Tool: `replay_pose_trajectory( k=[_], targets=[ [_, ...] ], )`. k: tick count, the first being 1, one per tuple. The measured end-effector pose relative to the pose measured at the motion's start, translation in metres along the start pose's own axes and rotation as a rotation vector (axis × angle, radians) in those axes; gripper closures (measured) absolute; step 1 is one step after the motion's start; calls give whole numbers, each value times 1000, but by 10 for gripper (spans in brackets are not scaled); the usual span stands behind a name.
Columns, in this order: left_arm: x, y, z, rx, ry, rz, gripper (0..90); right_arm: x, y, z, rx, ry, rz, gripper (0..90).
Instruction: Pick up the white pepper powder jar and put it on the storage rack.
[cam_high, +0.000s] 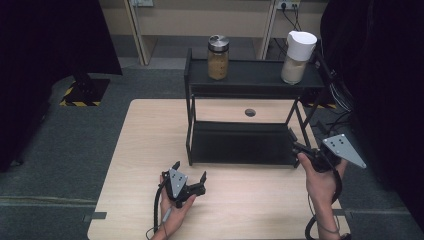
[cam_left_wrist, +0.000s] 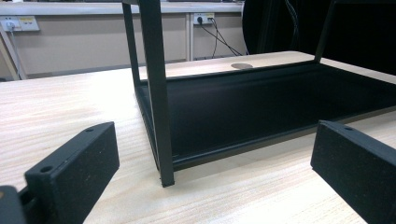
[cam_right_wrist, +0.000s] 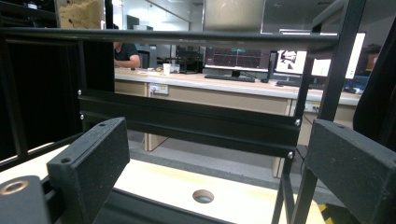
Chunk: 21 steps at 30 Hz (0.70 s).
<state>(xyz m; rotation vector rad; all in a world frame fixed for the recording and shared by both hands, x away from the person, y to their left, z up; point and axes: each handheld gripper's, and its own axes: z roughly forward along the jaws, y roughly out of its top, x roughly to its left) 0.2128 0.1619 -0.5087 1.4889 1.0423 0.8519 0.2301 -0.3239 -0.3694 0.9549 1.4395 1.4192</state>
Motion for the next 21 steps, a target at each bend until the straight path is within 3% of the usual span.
replay_pose_trajectory(
  k=[21],
  targets=[
    [-1, 0, 0, 0, 1, 3, 2, 2, -37, -14, 64, -11, 19, 63]
  ],
)
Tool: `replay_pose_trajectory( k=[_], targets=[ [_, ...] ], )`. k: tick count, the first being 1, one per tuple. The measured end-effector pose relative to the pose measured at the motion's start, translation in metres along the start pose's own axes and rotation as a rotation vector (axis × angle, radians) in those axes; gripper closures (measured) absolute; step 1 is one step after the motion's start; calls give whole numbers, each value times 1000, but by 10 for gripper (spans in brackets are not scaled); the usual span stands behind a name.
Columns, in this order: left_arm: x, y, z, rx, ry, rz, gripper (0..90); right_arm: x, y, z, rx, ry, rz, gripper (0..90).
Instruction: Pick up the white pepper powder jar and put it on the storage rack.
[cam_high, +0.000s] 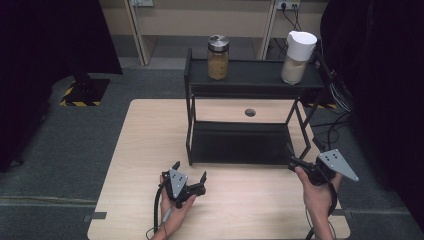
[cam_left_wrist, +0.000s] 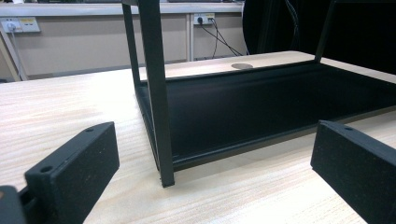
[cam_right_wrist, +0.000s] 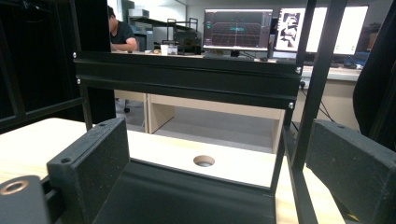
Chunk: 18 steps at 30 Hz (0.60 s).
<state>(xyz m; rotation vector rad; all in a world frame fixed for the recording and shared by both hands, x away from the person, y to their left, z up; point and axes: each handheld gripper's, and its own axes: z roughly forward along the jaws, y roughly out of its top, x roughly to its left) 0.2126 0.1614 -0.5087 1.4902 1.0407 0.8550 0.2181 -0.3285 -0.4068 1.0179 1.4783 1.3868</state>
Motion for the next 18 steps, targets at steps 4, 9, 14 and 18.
replay_pose_trajectory(
  k=[4, 9, 14, 18],
  targets=[
    [0, 0, 0, 0, 0, 1, 2, 1, -5, -2, -6, -8, -10, 63],
    [0, 0, 0, -1, 0, 3, 2, 2, -9, -3, 5, -14, -12, 63],
    [0, 0, 0, -2, 0, 2, 2, 3, -15, -4, 23, -15, -17, 63],
    [0, -1, 0, -3, 1, 2, 2, 4, -20, -5, 42, -20, -25, 63]
  ],
)
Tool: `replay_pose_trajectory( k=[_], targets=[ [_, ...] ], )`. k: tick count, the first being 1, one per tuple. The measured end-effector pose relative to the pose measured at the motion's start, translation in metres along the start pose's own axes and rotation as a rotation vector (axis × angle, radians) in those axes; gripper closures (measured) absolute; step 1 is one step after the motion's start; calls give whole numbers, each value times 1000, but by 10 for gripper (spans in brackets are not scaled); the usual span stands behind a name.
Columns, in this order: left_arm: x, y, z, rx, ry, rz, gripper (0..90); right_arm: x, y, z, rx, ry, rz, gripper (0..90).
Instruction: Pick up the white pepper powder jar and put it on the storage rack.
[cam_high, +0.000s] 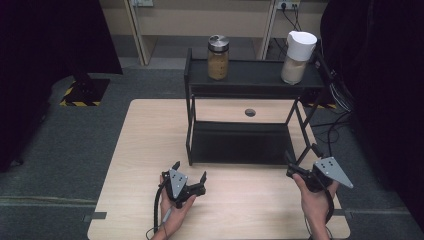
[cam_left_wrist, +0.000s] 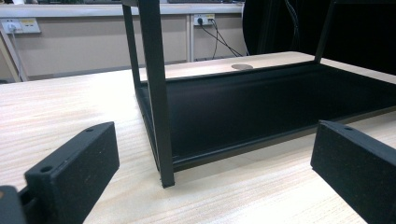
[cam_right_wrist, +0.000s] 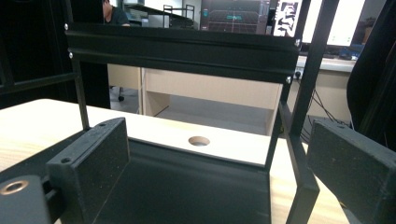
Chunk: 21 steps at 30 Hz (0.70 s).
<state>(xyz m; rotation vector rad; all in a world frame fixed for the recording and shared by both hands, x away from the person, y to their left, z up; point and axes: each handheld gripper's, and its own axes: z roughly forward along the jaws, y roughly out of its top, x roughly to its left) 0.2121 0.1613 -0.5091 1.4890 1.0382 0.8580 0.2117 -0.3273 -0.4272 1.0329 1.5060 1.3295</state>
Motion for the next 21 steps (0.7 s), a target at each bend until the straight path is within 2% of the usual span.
replay_pose_trajectory(
  k=[6, 21],
  targets=[
    [0, 0, 0, 0, 0, -1, 2, 2, -9, -2, 24, -2, -9, 63],
    [0, 0, 0, 0, 1, 0, 2, 3, -30, -5, 83, 7, 5, 63]
  ],
)
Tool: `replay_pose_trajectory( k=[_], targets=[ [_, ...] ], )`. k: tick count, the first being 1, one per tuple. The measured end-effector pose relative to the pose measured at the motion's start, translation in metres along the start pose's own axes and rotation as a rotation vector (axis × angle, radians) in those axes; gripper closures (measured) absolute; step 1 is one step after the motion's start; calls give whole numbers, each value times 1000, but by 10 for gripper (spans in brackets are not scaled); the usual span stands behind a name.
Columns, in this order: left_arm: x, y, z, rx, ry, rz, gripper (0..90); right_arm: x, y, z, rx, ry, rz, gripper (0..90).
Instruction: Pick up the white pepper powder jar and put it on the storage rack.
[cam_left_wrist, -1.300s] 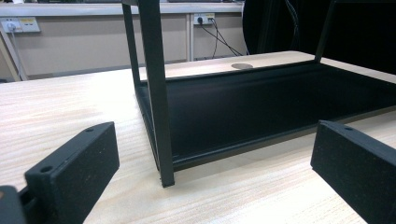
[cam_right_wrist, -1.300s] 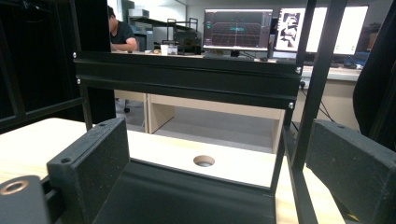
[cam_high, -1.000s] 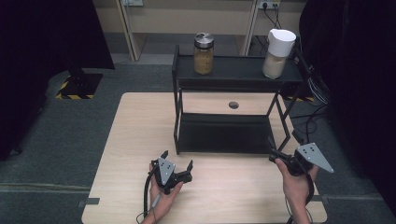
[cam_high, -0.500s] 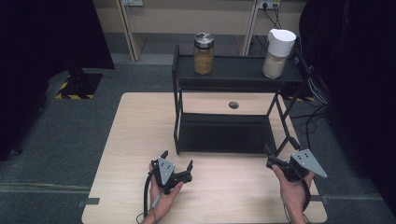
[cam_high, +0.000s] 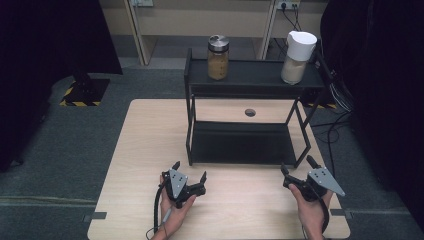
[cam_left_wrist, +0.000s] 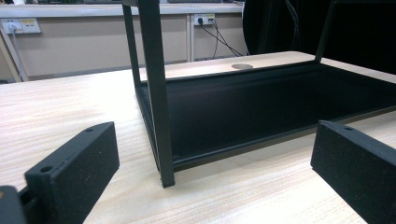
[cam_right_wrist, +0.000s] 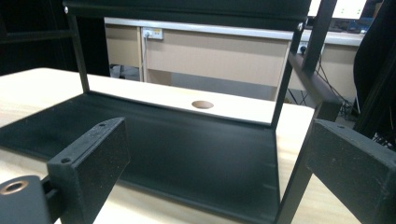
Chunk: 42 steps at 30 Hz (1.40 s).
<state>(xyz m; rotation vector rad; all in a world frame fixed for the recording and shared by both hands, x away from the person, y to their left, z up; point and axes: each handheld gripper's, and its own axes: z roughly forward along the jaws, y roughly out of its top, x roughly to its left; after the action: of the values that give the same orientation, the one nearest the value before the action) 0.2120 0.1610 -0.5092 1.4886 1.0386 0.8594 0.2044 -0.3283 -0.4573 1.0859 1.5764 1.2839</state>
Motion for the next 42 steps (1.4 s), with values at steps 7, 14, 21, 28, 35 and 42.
replay_pose_trajectory(
  k=[7, 14, 21, 28, 35, 42],
  targets=[
    [0, 0, 0, -1, 0, 0, 2, 2, -10, -1, 12, 1, 12, 63],
    [0, 0, 0, -1, 0, 0, 2, 3, -18, -3, 20, -4, 22, 63],
    [0, 0, 0, 0, -1, 0, 2, 3, -20, -4, 23, -4, 22, 63],
    [0, 0, 0, -1, 1, 0, 2, 4, -24, -5, 31, -2, 28, 63],
    [0, 0, 0, 0, 0, -1, 2, 4, -27, -7, 37, -5, 27, 63],
    [0, 0, 0, 1, -1, 0, 3, 5, -29, -8, 48, -4, 23, 63]
  ],
)
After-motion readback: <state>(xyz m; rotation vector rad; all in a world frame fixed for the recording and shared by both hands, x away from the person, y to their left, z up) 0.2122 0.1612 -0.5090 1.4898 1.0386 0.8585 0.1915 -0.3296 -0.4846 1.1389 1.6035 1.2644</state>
